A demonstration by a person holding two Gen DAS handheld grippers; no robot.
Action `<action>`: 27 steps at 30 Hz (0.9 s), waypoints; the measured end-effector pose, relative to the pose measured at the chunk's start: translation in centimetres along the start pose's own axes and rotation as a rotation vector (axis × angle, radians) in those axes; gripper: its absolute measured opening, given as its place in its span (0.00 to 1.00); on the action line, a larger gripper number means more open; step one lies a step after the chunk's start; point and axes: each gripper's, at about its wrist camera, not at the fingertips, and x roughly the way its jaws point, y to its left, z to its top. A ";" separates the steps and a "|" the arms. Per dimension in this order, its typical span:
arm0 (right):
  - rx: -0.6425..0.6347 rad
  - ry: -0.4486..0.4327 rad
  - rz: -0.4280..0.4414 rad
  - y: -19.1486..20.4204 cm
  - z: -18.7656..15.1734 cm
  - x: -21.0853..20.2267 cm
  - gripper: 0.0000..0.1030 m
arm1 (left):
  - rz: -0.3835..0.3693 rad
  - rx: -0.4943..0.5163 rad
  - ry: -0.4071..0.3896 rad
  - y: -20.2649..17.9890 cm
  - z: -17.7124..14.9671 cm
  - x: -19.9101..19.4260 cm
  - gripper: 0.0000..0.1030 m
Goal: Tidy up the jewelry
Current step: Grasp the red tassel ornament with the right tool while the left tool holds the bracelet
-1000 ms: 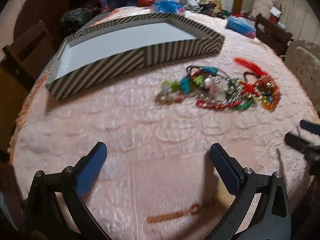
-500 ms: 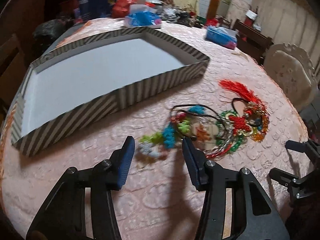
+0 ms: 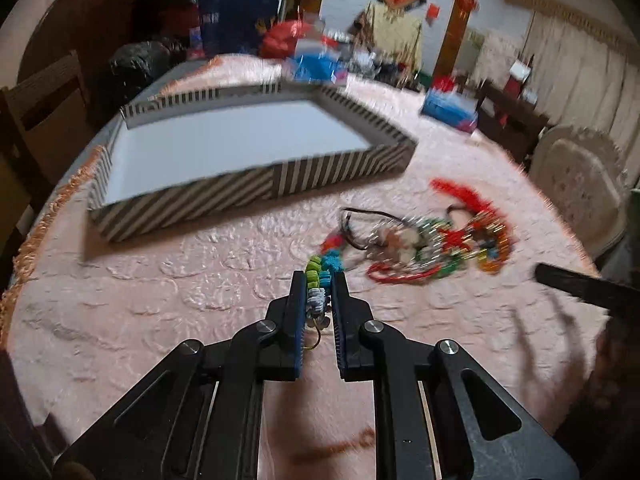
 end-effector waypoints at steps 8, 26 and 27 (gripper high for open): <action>-0.192 -0.007 0.108 2.0 1.9 1.3 0.39 | -0.027 -0.040 -0.042 0.2 0.9 -1.0 0.11; -0.381 -0.050 0.142 4.2 5.2 5.0 0.24 | 0.041 -0.106 0.048 1.1 -1.1 2.3 0.11; -0.384 -0.042 0.131 4.1 5.2 5.2 0.24 | 0.039 -0.107 0.048 1.2 -1.2 2.2 0.11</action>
